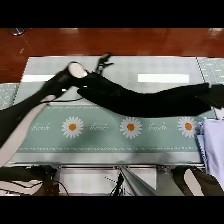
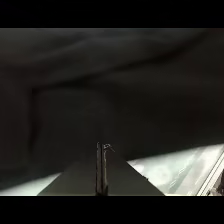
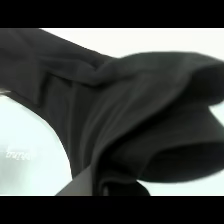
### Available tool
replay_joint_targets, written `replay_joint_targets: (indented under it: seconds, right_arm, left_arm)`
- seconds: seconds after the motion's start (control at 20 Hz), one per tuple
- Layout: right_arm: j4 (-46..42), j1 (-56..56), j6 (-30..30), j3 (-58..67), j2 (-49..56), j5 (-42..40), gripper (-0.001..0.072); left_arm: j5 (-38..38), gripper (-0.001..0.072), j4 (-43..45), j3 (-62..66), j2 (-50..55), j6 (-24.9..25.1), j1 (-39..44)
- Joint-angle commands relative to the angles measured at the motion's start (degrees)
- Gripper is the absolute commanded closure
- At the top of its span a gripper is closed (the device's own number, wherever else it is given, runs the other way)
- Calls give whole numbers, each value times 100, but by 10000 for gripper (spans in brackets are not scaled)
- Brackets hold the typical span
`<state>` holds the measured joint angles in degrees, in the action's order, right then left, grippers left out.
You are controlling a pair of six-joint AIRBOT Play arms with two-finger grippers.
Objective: Fold the shirts.
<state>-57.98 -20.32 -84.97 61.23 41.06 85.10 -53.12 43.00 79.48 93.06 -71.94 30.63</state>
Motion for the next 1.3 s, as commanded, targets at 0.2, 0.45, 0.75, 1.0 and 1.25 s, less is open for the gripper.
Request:
replay_joint_targets:
  seconds: [0.2, 0.45, 0.75, 1.0, 1.25]
  right_arm:
    - [37, 2, -483, -208, -1473, 507, 690]
    - [271, 9, -334, -208, -1303, 234, 690]
    - [592, 289, -153, -201, -776, -114, 689]
    - [850, 1482, -205, -201, -138, -909, 689]
    - [1137, 3320, -125, 48, 1550, -2411, 690]
  left_arm:
    - [-310, 684, 61, 1829, 1547, -1047, 1482]
    - [-761, 683, -568, 1856, 1947, -955, 2411]
    - [-1078, 683, -597, 2024, 1718, -984, 1606]
    - [-2057, 683, -551, 2020, 695, -1023, -706]
    - [-2308, 683, 179, 1650, -1091, -951, -2378]
